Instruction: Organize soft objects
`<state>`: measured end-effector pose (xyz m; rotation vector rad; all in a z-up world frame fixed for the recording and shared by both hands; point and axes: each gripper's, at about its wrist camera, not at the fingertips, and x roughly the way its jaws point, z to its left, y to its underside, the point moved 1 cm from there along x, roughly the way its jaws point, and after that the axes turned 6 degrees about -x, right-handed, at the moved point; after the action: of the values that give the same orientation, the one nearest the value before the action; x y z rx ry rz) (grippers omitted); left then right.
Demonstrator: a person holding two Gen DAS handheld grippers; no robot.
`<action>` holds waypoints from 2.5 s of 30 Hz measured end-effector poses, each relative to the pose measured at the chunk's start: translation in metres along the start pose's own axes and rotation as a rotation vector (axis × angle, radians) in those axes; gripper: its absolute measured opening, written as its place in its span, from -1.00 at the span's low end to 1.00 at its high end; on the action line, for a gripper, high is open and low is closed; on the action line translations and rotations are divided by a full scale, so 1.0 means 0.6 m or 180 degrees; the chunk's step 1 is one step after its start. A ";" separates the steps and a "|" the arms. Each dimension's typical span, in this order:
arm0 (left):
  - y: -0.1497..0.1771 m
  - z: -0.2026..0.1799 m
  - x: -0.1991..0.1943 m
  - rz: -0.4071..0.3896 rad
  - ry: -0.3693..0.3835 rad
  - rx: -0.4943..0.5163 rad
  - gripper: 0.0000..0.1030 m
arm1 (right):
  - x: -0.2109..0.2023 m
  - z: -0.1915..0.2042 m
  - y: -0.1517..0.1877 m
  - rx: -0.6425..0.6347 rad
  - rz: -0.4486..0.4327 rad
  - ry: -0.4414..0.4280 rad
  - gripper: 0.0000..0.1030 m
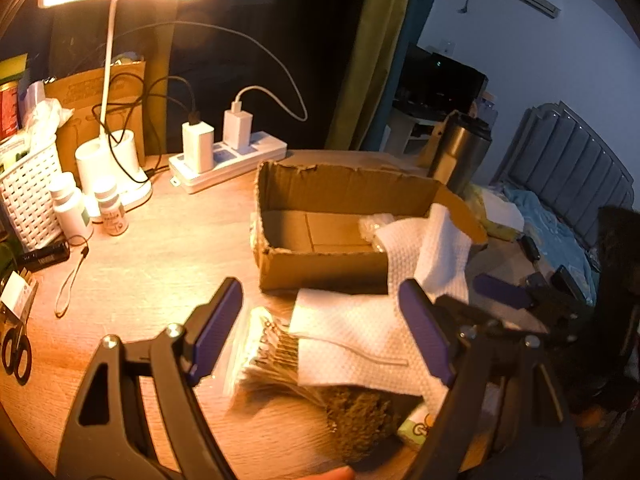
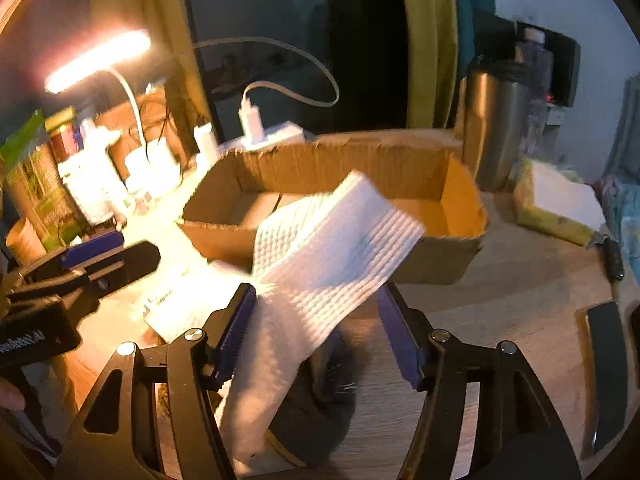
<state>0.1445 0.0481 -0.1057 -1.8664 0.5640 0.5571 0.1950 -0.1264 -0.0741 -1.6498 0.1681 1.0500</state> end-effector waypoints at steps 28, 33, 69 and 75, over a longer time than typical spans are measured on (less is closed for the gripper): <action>-0.042 0.015 0.018 -0.0101 -0.0096 -0.0085 0.59 | -0.053 -0.070 -0.139 -0.0232 -0.0709 0.0336 -0.88; -0.047 0.020 0.036 -0.0066 -0.0132 -0.0102 0.59 | -0.013 -0.102 -0.152 -0.0193 -0.0625 0.0423 -0.88; -0.025 -0.008 0.006 -0.0103 -0.0066 0.0037 0.59 | 0.016 -0.100 -0.085 -0.0276 -0.0043 0.0375 0.25; -0.019 -0.008 -0.010 -0.0129 -0.0080 0.0054 0.59 | 0.010 -0.108 -0.066 -0.0125 -0.0068 0.0419 0.25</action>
<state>0.1471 0.0481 -0.0923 -1.8484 0.5117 0.5467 0.2573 -0.1636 -0.0511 -1.7535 0.2172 0.9341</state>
